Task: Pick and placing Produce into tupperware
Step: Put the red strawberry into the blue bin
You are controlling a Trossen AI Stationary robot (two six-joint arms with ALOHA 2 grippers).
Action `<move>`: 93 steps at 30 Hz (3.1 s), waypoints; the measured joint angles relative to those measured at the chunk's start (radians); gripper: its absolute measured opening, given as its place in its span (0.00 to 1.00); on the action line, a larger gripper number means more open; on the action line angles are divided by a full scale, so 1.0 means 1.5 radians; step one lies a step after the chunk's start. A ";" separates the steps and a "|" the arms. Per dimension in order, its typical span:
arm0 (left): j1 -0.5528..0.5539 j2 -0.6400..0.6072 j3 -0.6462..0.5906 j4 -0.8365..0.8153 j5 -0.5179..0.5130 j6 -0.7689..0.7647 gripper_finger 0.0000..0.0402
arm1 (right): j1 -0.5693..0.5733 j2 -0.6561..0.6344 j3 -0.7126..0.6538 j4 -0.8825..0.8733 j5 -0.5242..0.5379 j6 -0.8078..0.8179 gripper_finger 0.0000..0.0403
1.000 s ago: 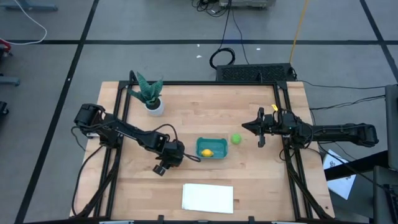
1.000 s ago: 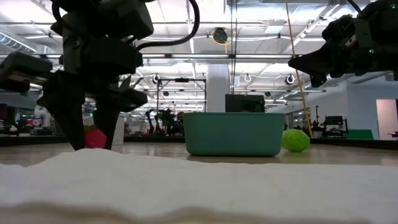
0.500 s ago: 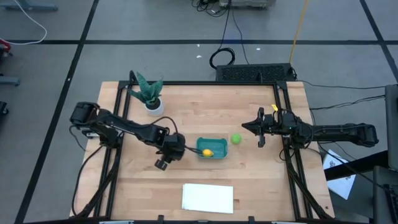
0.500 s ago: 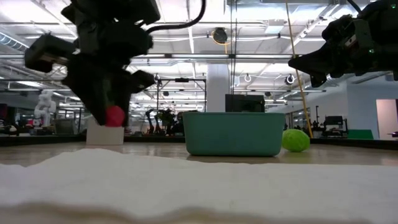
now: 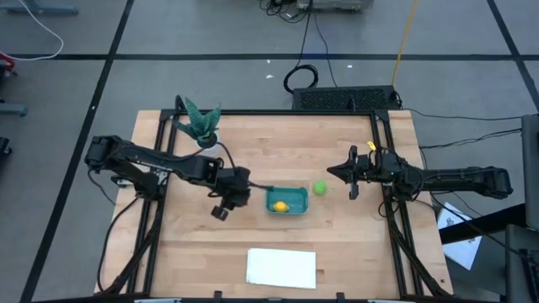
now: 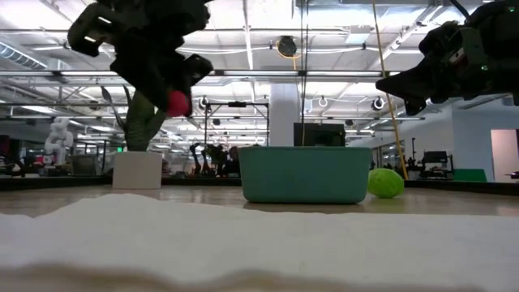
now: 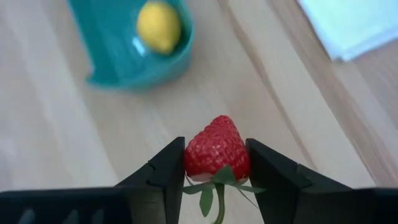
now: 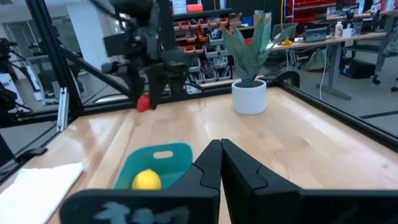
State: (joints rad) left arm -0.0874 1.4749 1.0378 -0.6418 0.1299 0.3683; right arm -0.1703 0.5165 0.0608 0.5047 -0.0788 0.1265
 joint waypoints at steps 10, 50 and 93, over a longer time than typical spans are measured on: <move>0.095 -0.045 -0.001 -0.045 0.000 0.016 0.39 | 0.000 0.003 0.000 0.006 0.000 0.000 0.00; 0.147 0.236 0.300 -0.027 0.158 0.022 0.39 | 0.000 0.004 0.000 0.015 0.000 -0.002 0.00; 0.159 0.377 0.330 0.125 0.278 -0.153 0.39 | 0.000 0.011 0.000 0.022 0.000 -0.005 0.00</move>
State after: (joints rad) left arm 0.1506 2.0397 1.5326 -0.4537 0.5468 0.1384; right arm -0.1705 0.5336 0.0605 0.5379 -0.0792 0.1192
